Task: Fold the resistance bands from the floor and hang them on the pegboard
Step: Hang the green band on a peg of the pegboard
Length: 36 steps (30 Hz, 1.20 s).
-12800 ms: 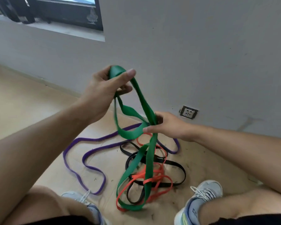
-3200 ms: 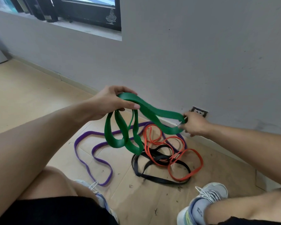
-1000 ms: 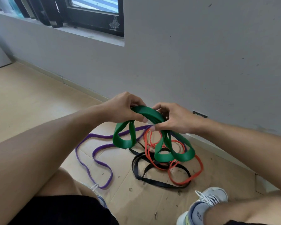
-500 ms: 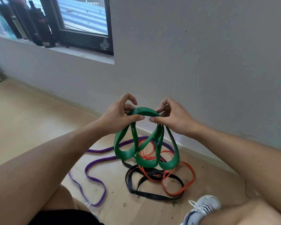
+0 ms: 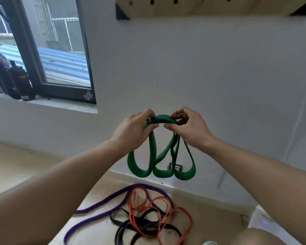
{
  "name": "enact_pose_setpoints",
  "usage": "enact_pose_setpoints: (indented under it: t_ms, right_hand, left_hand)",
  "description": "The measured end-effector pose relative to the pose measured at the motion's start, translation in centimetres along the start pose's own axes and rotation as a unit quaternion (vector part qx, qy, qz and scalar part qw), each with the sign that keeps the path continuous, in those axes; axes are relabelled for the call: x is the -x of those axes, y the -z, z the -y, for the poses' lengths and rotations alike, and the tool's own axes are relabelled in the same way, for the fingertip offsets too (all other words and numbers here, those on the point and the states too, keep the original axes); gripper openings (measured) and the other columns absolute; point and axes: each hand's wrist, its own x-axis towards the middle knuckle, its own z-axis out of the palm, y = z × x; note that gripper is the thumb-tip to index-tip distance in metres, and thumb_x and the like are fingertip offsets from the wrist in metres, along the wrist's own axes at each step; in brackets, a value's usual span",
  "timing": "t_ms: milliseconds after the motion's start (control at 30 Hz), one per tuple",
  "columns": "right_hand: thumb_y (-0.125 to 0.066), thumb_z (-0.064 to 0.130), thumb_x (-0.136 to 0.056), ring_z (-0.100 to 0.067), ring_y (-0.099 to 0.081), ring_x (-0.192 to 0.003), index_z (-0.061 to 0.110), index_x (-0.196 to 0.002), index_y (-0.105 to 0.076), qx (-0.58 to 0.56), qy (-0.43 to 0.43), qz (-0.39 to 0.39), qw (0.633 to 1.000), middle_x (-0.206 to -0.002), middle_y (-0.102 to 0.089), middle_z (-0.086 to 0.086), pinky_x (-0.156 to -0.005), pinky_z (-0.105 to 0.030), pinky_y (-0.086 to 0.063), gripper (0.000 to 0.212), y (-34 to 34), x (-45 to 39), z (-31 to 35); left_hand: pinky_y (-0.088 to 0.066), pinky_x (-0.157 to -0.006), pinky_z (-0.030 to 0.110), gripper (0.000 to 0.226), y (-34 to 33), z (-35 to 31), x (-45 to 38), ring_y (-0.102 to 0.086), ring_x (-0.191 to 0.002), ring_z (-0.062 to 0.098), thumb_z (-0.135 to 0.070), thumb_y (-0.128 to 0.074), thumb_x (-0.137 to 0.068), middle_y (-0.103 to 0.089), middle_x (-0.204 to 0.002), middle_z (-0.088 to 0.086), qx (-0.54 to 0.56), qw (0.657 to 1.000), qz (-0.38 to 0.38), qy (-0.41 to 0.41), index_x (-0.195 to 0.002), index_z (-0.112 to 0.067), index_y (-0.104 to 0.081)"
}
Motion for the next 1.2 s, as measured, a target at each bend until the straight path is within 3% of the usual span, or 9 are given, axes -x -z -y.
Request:
enact_pose_setpoints:
  t_ms: [200,400,667,867,933,1067,1200]
  right_hand:
    - [-0.085,0.036,-0.083,-0.008,-0.070,-0.093,0.028,-0.101,-0.063,0.032,0.003,-0.060,0.998,-0.103,-0.071,0.010,-0.079,-0.031,-0.060,0.030,5.0,-0.2,2.5]
    - [-0.082,0.033,-0.087,0.002,-0.063,-0.094,0.029,-0.098,-0.063,0.094,0.059,-0.139,0.984,-0.100,-0.065,0.017,-0.073,-0.018,-0.051,0.022,8.4,-0.8,5.5]
    - [-0.075,0.025,-0.093,-0.002,-0.065,-0.089,0.022,-0.097,-0.065,0.104,0.093,-0.238,0.961,-0.091,-0.068,0.013,-0.072,-0.016,-0.049,0.012,12.4,-3.6,9.2]
    - [-0.075,0.023,-0.094,-0.003,-0.065,-0.091,0.026,-0.102,-0.064,0.132,0.097,-0.260,0.952,-0.095,-0.068,0.013,-0.074,-0.015,-0.049,0.014,16.0,-7.0,11.2]
    - [-0.074,0.027,-0.094,-0.004,-0.066,-0.092,0.029,-0.106,-0.068,0.156,0.100,-0.274,0.944,-0.098,-0.070,0.014,-0.081,-0.021,-0.054,0.014,17.1,-7.9,11.5]
    - [-0.070,0.042,-0.095,-0.004,-0.067,-0.095,0.037,-0.110,-0.074,0.224,0.103,-0.291,0.924,-0.102,-0.074,0.019,-0.086,-0.037,-0.059,0.016,18.5,-10.4,12.6]
    - [-0.069,0.038,-0.097,0.000,-0.066,-0.094,0.036,-0.116,-0.073,0.196,0.160,-0.305,0.918,-0.105,-0.072,0.022,-0.081,-0.027,-0.058,0.019,18.3,-13.3,15.1]
  left_hand:
    - [-0.053,-0.074,0.043,0.018,1.3,-5.8,-3.8,-0.065,-0.082,0.024,-0.030,-0.055,-0.103,-0.071,-0.098,-0.001,-0.042,0.996,-0.070,-0.042,-0.113,-0.018,-0.065]
    - [-0.052,-0.078,0.042,0.021,2.5,-10.1,-7.4,-0.065,-0.088,0.022,-0.030,-0.052,-0.103,-0.071,-0.103,-0.003,-0.042,0.994,-0.076,-0.071,-0.117,-0.019,-0.064]
    - [-0.056,-0.085,0.042,0.033,4.9,-12.7,-12.8,-0.065,-0.101,0.020,-0.037,-0.072,-0.091,-0.067,-0.115,-0.003,-0.012,0.988,-0.127,-0.092,-0.118,-0.020,-0.065]
    - [-0.057,-0.081,0.039,0.020,5.7,-14.5,-17.7,-0.064,-0.091,0.015,-0.026,-0.067,-0.093,-0.067,-0.102,-0.006,0.019,0.981,-0.173,-0.084,-0.112,-0.021,-0.071]
    - [-0.056,-0.081,0.040,0.020,6.0,-15.2,-19.5,-0.064,-0.089,0.017,-0.025,-0.066,-0.093,-0.068,-0.101,-0.005,0.022,0.978,-0.187,-0.089,-0.111,-0.022,-0.073]
    - [-0.049,-0.072,0.034,0.023,7.0,-15.5,-22.2,-0.062,-0.091,0.018,-0.029,-0.064,-0.096,-0.069,-0.106,-0.006,-0.014,0.968,-0.232,-0.098,-0.116,-0.027,-0.075]
    - [-0.038,-0.069,0.031,0.023,9.5,-14.2,-24.5,-0.060,-0.086,0.013,-0.037,-0.062,-0.097,-0.065,-0.102,-0.016,-0.045,0.941,-0.319,-0.103,-0.119,-0.038,-0.072]
